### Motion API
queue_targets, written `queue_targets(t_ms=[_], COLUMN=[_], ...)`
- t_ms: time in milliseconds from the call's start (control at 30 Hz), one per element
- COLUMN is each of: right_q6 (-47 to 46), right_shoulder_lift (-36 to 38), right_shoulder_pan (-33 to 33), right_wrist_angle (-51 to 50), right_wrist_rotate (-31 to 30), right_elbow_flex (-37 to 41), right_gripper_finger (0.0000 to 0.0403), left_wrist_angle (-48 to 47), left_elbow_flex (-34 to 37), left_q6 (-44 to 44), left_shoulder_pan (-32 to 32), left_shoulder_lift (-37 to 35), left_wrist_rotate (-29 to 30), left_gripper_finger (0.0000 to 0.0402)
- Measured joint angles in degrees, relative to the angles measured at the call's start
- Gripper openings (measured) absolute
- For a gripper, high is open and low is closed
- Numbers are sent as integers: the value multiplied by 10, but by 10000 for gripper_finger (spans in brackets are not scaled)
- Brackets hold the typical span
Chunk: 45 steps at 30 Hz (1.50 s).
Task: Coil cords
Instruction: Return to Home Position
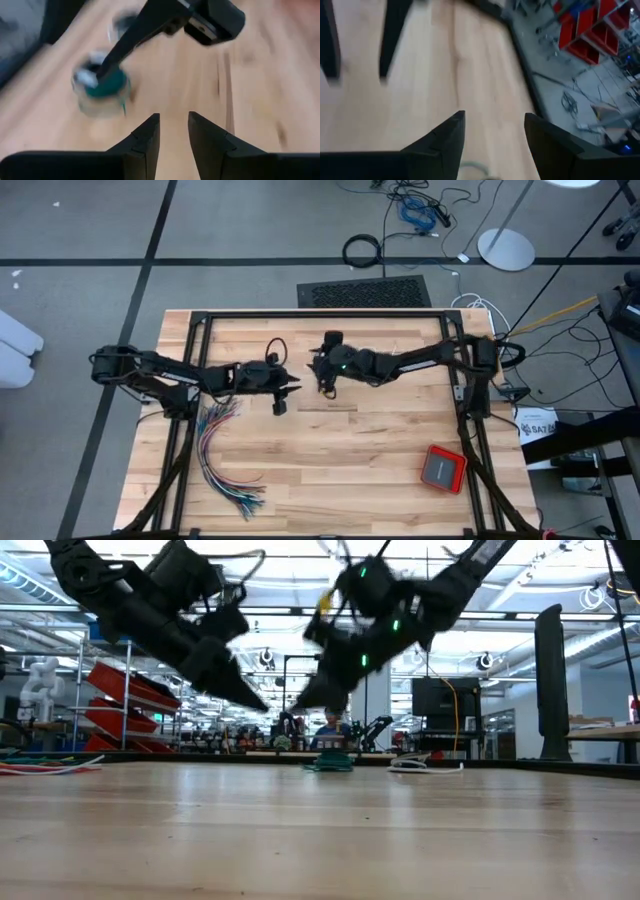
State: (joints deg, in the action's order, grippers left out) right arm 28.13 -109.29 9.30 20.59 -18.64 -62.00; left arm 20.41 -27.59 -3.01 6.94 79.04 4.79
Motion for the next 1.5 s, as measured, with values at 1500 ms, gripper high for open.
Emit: queue_targets(t_ms=[1500], right_q6=[-182], right_shoulder_lift=[768], right_shoulder_pan=[168], right_wrist_angle=[388], right_wrist_rotate=[200], right_elbow_flex=[611], right_gripper_finger=[191], left_wrist_angle=[259], left_elbow_flex=[271], left_q6=[25], left_shoulder_pan=[214], left_shoulder_lift=[-465], left_wrist_rotate=[-184], left_gripper_finger=[109])
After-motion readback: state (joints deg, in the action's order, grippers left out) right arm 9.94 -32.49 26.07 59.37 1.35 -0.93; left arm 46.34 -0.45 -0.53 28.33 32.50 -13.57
